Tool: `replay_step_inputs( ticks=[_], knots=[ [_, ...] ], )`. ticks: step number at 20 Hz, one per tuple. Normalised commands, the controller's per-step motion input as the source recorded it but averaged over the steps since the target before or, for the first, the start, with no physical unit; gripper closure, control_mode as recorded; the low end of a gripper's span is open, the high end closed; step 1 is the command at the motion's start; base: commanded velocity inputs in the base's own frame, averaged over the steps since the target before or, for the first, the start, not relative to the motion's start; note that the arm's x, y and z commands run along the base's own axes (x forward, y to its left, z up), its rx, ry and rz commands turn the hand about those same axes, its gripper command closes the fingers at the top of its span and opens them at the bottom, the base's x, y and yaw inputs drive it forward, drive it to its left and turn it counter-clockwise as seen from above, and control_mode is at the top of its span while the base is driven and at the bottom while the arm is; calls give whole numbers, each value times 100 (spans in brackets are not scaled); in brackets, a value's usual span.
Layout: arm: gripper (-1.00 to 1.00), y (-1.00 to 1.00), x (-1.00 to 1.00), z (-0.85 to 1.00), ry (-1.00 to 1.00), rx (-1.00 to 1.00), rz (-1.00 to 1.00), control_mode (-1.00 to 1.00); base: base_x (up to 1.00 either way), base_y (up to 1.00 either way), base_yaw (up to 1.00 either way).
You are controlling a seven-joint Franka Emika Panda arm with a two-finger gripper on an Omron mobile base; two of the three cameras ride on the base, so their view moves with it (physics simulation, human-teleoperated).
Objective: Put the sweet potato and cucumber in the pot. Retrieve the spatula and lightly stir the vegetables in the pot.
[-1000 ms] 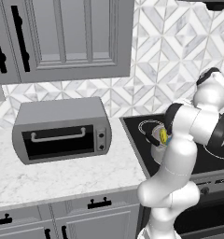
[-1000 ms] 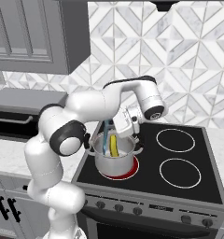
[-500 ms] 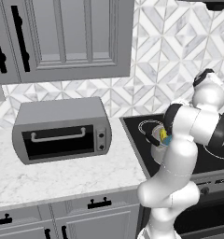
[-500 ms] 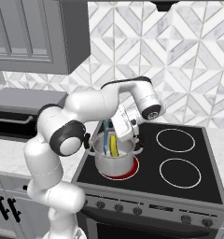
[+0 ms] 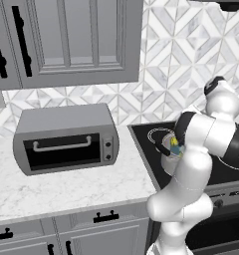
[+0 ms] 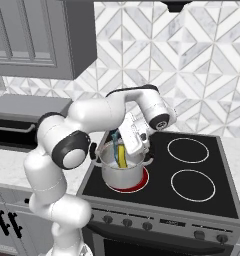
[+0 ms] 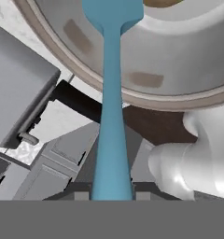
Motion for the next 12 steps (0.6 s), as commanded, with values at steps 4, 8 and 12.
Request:
replay_step_inputs(
  ticks=[4,8,12],
  knots=[
    [100,0,-4,1,-19,-4,0,-100,0,0,0],
    [100,0,-15,0,-10,-1,-1,-100,0,0,0],
    [100,-2,-40,2,-9,0,-4,-100,0,0,0]
  ],
)
